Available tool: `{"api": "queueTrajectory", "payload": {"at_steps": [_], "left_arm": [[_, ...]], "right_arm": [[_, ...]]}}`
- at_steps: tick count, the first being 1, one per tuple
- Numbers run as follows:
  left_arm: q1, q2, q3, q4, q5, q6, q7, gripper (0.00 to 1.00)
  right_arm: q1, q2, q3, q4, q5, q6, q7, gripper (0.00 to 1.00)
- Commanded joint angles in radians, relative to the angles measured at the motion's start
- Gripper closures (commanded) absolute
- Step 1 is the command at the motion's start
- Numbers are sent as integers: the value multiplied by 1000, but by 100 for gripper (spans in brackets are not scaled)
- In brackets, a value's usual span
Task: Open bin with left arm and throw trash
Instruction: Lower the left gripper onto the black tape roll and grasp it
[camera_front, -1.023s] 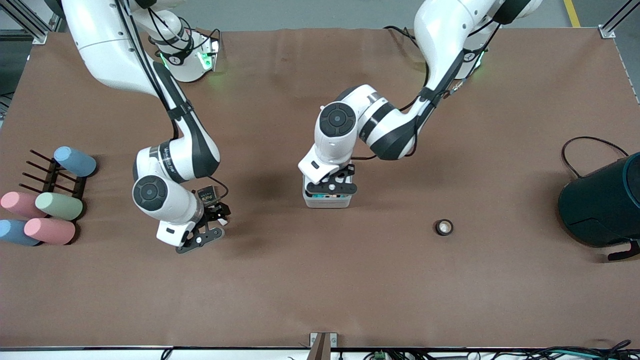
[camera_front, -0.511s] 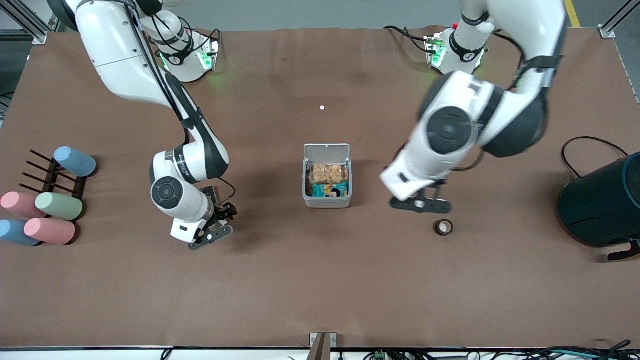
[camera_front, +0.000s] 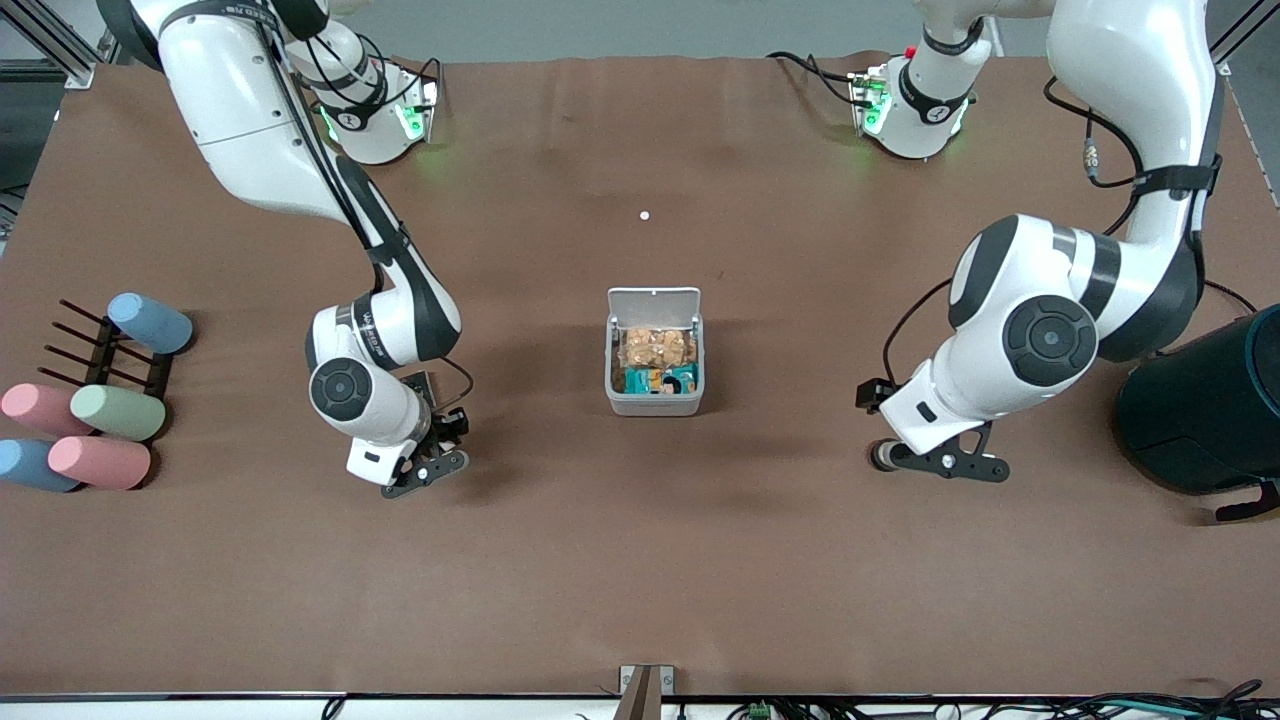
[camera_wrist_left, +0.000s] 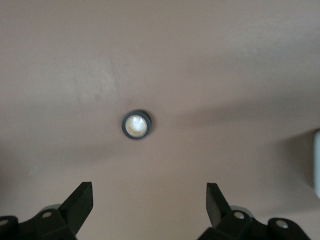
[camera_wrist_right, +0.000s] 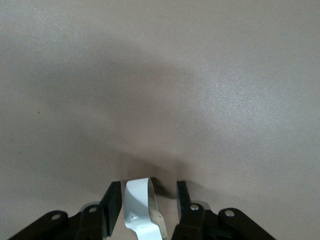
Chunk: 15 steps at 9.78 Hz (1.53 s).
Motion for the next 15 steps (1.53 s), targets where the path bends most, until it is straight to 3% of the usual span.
{"api": "queueTrajectory", "payload": {"at_steps": [1,4,7,11,12,13,14,15], "left_arm": [[65,-26,-10,-194,32,237,57,0],[110,30,-8,-389,115,601,52,0],[113,69,-8,-395,126,654,45,1],[124,124,1,-394,146,732,46,1],[124,127,1,-394,147,732,46,16],[125,127,1,-394,147,732,55,47],[127,128,1,-394,158,734,58,68],[131,135,1,-394,176,737,57,81]], "right_arm": [[2,-6,-2,-13,2,5,-4,66],[2,-11,0,-12,4,-4,7,75],[-3,-18,1,16,7,-33,19,76],[3,-31,26,163,10,-226,51,77],[17,-31,35,201,31,-257,89,77],[25,-31,50,231,67,-276,126,77],[34,-31,69,244,114,-276,183,77],[55,-31,77,248,146,-274,238,76]]}}
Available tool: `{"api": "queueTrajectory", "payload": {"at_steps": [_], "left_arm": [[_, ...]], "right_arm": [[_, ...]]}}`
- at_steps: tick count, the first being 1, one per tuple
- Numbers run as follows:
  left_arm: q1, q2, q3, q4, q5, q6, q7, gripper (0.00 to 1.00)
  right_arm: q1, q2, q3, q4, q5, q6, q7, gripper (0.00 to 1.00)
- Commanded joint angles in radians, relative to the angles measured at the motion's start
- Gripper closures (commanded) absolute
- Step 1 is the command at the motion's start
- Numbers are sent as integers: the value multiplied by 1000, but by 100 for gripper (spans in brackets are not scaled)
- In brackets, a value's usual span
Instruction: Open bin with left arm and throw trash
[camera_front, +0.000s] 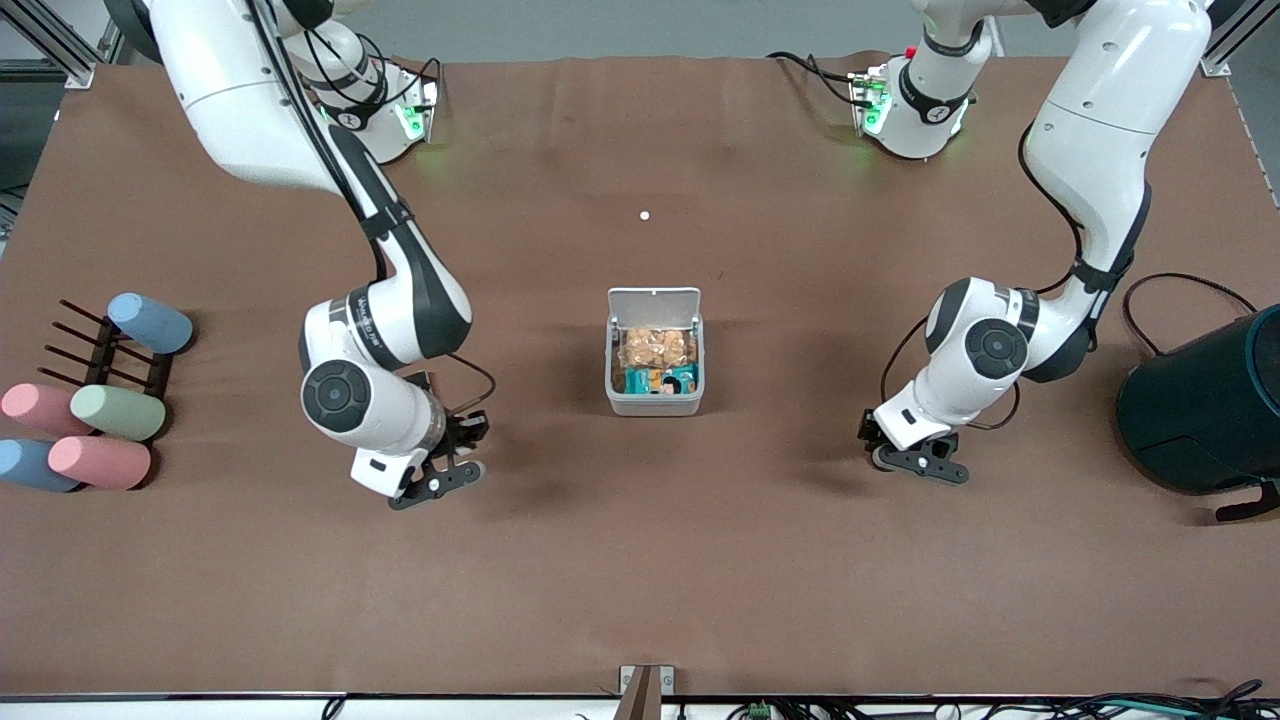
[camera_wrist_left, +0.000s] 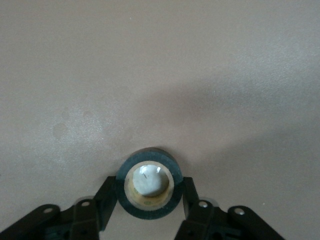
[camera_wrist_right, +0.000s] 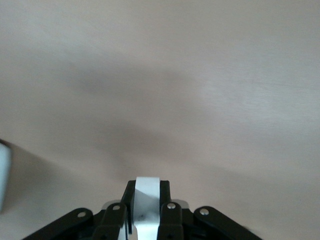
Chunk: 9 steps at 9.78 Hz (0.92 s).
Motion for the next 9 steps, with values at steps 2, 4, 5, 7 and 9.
{"api": "queueTrajectory", "payload": {"at_steps": [2,4,5,7,9], "left_arm": [[21,9,-2,0,50,16,-3,95],[8,-13,-2,21,52,-8,3,95],[4,-31,-12,44,55,-72,2,95],[-15,-60,-37,87,53,-177,-13,95],[-7,-60,-72,127,53,-250,-15,96]], "right_arm": [[99,-11,17,25,86,-4,218,76],[194,-8,17,42,94,7,382,76],[233,-6,17,51,94,13,437,76],[293,-6,17,57,94,16,511,76],[322,-6,17,62,92,51,568,76]]}}
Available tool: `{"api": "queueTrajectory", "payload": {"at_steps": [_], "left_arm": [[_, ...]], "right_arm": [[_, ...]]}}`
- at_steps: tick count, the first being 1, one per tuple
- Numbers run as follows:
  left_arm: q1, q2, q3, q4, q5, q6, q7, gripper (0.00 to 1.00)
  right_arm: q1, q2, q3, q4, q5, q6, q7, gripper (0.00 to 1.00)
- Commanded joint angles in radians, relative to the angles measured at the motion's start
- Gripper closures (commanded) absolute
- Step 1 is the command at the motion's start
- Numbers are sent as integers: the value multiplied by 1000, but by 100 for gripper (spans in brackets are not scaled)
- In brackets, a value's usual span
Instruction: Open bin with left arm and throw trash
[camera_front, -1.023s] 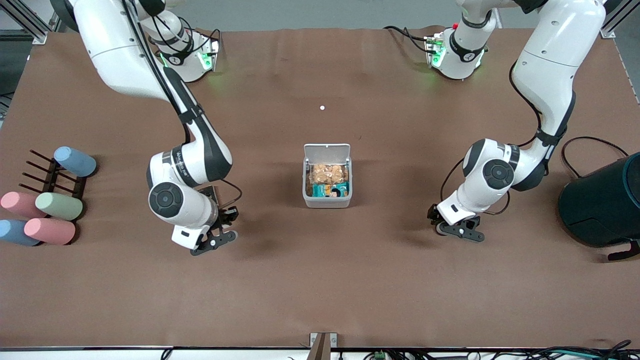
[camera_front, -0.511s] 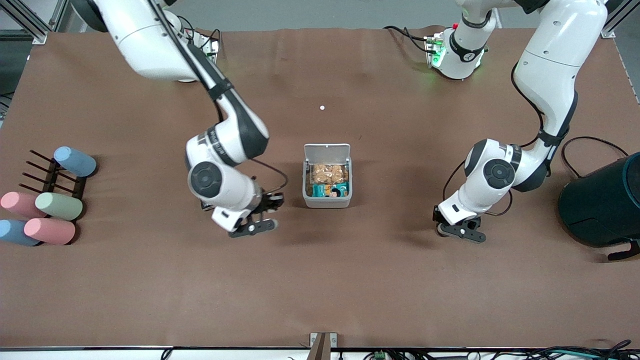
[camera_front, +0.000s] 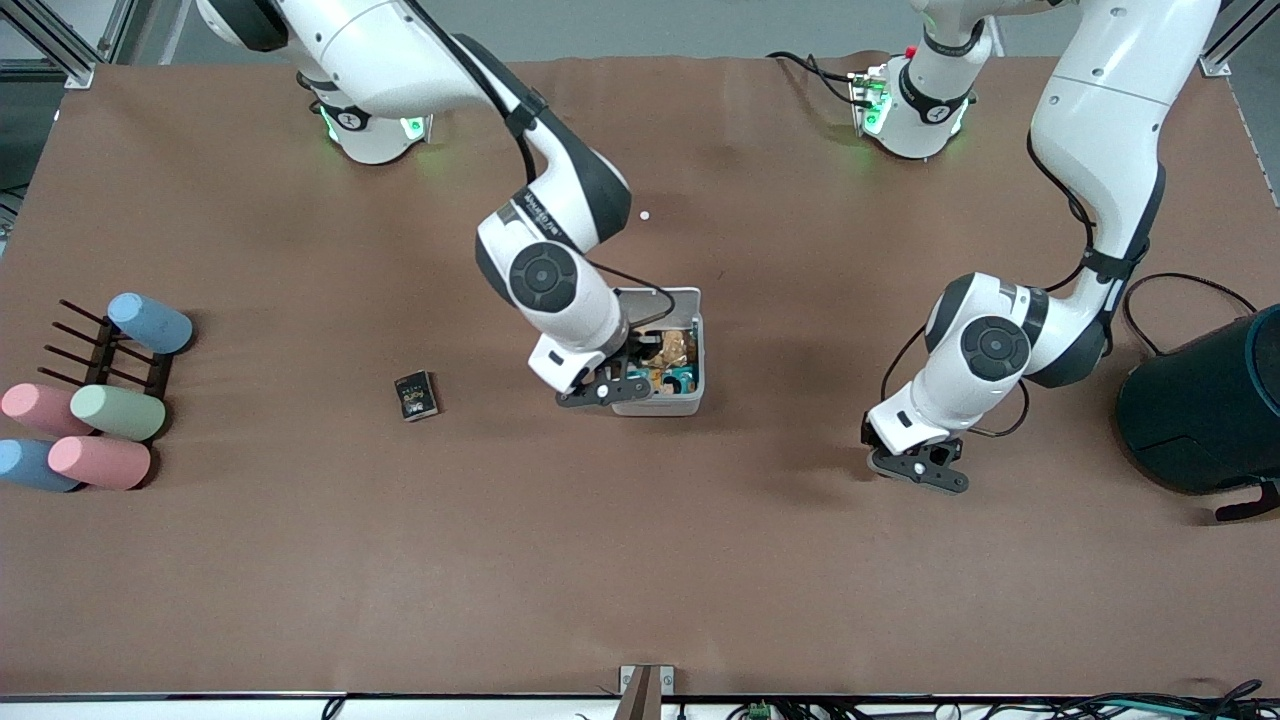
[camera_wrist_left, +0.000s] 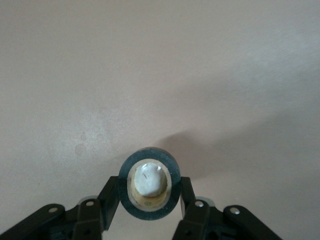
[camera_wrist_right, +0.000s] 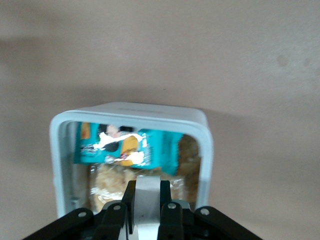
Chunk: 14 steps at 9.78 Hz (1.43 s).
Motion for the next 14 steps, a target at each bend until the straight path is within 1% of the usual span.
{"api": "queueTrajectory", "payload": {"at_steps": [1,3,4,5,6,8,9,10,11,12,13,14], "left_arm": [[2,-11,-28,33,17,-74,-18,96],[4,-9,-35,43,17,-85,-18,96],[2,-9,-35,43,17,-85,-18,96],[2,-11,-36,43,17,-87,-19,96],[4,-15,-47,43,15,-87,-19,96],[1,-17,-48,43,14,-90,-27,96],[-2,-17,-51,52,12,-113,-29,96],[-3,-15,-61,67,9,-137,-29,96],[-3,-15,-71,79,8,-157,-36,96],[-4,-15,-96,93,8,-188,-71,96],[-7,-15,-129,115,8,-232,-134,96],[-41,-9,-162,151,8,-298,-229,96]], "right_arm": [[14,-5,-7,8,17,12,36,75],[19,-2,-7,12,18,13,37,48],[19,-3,-7,17,18,13,37,44],[17,-3,-7,21,18,12,37,36],[10,-8,-8,24,18,10,36,23],[-2,-11,-16,47,14,1,17,22],[-27,-12,-19,47,1,1,11,22],[-41,-14,-21,46,-38,0,-22,22],[-65,-12,-22,35,-111,-7,-77,22],[-79,-12,-21,22,-164,-31,-116,22],[-93,-14,-22,17,-196,-75,-145,22],[-111,-12,-24,9,-251,-88,-165,21]]}}
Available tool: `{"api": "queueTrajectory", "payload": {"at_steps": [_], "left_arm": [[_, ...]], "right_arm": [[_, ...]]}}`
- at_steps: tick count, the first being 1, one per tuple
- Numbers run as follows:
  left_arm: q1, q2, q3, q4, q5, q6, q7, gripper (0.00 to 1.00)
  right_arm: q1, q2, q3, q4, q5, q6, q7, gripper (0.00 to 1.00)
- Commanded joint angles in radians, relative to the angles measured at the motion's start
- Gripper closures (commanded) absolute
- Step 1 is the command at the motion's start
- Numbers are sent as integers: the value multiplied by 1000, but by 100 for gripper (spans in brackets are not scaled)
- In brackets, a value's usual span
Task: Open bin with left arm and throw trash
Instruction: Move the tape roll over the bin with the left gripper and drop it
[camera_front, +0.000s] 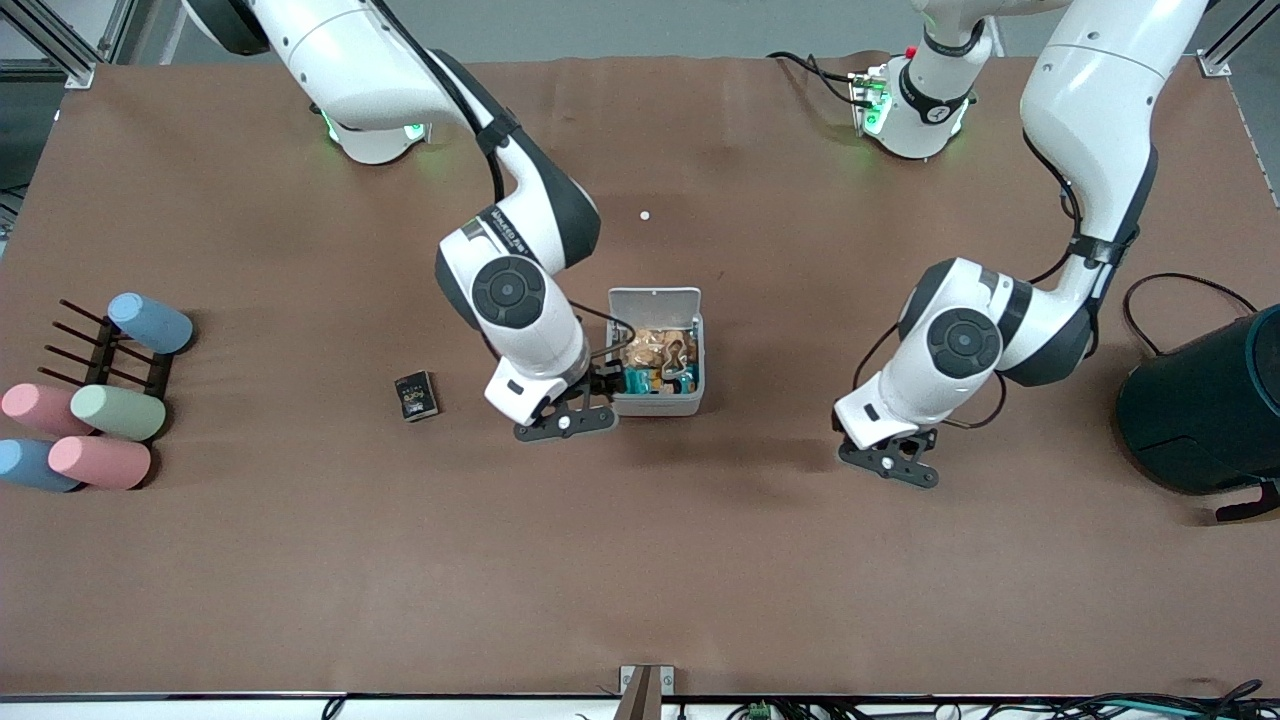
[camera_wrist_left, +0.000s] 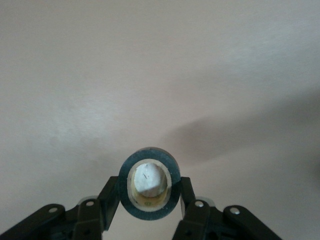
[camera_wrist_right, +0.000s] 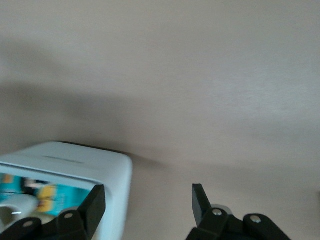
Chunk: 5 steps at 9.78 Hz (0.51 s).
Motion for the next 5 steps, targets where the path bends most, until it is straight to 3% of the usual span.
{"api": "queueTrajectory", "payload": {"at_steps": [1,3,5], "left_arm": [[-96,1,-37,83,8,-142,-216,97],[-220,11,-38,170,-30,-253,-411,98],[-297,12,-37,221,-178,-313,-540,98]], "right_arm": [[-44,-17,8,-63,-126,-13,-65,20],[-95,-25,10,-97,-175,-6,-182,12],[-141,-53,10,-190,-180,69,-217,8]]}}
